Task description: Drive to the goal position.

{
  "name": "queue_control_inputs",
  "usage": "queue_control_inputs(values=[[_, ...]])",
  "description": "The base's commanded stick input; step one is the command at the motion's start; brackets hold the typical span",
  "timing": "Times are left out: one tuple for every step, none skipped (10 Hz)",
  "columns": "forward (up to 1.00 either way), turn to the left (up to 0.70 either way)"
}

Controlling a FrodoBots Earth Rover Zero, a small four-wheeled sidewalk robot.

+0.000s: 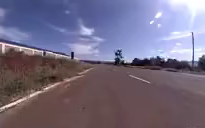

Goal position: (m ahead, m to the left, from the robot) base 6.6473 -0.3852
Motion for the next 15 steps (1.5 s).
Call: queue_control_inputs(values=[[1.00,0.00],[1.00,0.00],[1.00,0.00],[1.00,0.00],[1.00,0.00],[1.00,0.00],[1.00,0.00],[1.00,0.00],[1.00,0.00],[1.00,0.00],[1.00,0.00],[1.00,0.00],[1.00,0.00],[1.00,0.00],[1.00,0.00]])
